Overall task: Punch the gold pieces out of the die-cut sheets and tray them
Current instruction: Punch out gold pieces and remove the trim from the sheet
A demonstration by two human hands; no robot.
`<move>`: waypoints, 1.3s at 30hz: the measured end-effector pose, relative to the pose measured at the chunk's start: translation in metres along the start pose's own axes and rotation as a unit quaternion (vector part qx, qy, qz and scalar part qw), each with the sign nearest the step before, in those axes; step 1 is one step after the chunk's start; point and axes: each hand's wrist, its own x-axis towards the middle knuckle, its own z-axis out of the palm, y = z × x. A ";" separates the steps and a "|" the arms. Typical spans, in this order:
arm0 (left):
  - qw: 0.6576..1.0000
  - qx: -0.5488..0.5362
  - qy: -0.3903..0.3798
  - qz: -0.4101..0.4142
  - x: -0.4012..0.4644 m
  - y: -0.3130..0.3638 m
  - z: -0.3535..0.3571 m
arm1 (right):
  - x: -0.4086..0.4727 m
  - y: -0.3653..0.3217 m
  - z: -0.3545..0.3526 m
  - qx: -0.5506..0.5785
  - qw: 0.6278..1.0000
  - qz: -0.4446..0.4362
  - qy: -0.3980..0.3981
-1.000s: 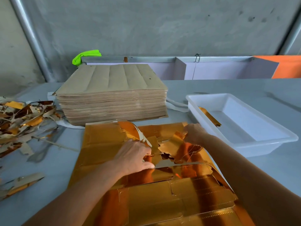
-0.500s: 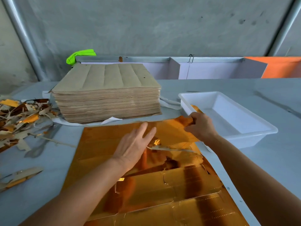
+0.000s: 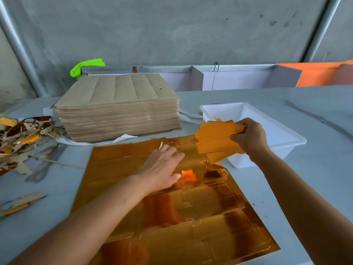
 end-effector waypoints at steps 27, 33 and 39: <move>0.915 -0.402 0.026 -0.013 0.010 0.033 -0.017 | -0.047 0.016 -0.003 -0.159 0.965 -0.209 -0.008; 0.844 -0.527 0.057 -0.080 -0.008 0.020 -0.040 | -0.072 0.006 -0.005 -0.096 0.957 -0.258 -0.091; 0.870 -0.492 0.019 -0.030 -0.005 0.031 -0.047 | -0.085 -0.004 -0.006 -0.058 0.948 -0.273 -0.154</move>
